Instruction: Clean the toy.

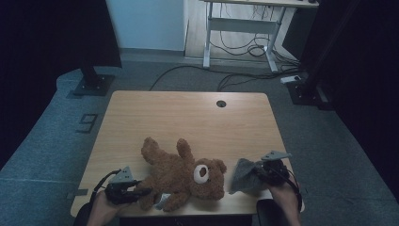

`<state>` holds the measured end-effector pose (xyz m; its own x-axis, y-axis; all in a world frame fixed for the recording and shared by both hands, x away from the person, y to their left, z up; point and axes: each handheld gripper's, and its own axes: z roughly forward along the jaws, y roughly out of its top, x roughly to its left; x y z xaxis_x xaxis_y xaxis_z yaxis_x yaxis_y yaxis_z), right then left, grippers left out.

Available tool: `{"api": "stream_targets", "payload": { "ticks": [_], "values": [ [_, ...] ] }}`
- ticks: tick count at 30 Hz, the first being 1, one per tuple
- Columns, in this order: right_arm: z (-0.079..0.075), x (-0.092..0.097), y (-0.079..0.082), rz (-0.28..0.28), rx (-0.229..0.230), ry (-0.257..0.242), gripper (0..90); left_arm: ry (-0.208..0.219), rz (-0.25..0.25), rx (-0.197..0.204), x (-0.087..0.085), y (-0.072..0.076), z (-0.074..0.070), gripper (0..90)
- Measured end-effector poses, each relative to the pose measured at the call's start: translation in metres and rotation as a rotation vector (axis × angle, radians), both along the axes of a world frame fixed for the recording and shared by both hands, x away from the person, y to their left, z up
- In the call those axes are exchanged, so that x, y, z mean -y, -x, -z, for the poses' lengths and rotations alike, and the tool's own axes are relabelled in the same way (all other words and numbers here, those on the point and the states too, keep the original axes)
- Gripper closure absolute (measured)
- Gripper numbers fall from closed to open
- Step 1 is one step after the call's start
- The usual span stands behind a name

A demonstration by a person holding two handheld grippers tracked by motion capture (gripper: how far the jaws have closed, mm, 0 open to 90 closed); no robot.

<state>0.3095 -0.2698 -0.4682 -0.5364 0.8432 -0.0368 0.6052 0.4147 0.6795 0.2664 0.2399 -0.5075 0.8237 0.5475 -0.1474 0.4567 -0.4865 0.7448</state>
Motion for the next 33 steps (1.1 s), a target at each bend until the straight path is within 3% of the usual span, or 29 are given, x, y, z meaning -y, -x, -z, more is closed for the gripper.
{"api": "stream_targets", "payload": {
  "ticks": [3, 4, 5, 8, 15, 19, 24, 26, 27, 29, 33],
  "values": [
    [-0.025, -0.008, -0.002, -0.044, 0.048, -0.041, 72.3, 0.002, -0.002, 0.004, 0.000, 0.000, 0.000, 62.5],
    [-0.025, -0.008, -0.002, -0.044, 0.048, -0.041, 72.3, 0.001, -0.001, 0.006, 0.000, 0.000, 0.000, 62.5],
    [-0.039, -0.017, -0.007, -0.083, 0.069, -0.070, 72.2, -0.003, -0.002, 0.014, 0.001, 0.000, 0.000, 62.3],
    [-0.055, -0.038, -0.016, -0.151, 0.092, -0.088, 72.2, -0.004, -0.003, 0.019, 0.001, 0.000, 0.000, 61.8],
    [-0.077, -0.101, -0.041, -0.308, 0.114, -0.114, 72.1, -0.002, -0.009, 0.029, 0.002, 0.000, 0.002, 61.0],
    [-0.069, -0.137, -0.053, -0.383, 0.078, -0.108, 72.1, -0.003, -0.013, 0.033, 0.002, 0.001, 0.002, 60.7],
    [-0.042, -0.168, -0.060, -0.455, -0.007, -0.085, 71.9, -0.005, -0.019, 0.036, 0.003, 0.001, 0.003, 60.4],
    [-0.038, -0.169, -0.060, -0.457, -0.018, -0.078, 71.8, -0.004, -0.018, 0.036, 0.003, 0.001, 0.003, 60.3],
    [-0.027, -0.170, -0.063, -0.450, -0.042, -0.072, 71.7, -0.004, -0.019, 0.036, 0.003, 0.001, 0.003, 60.3],
    [-0.020, -0.165, -0.065, -0.439, -0.063, -0.096, 71.6, -0.002, -0.020, 0.035, 0.003, 0.000, 0.003, 60.3],
    [-0.016, -0.152, -0.067, -0.411, -0.059, -0.094, 71.5, 0.003, -0.027, 0.030, 0.003, 0.000, 0.004, 60.3]
  ]
}}
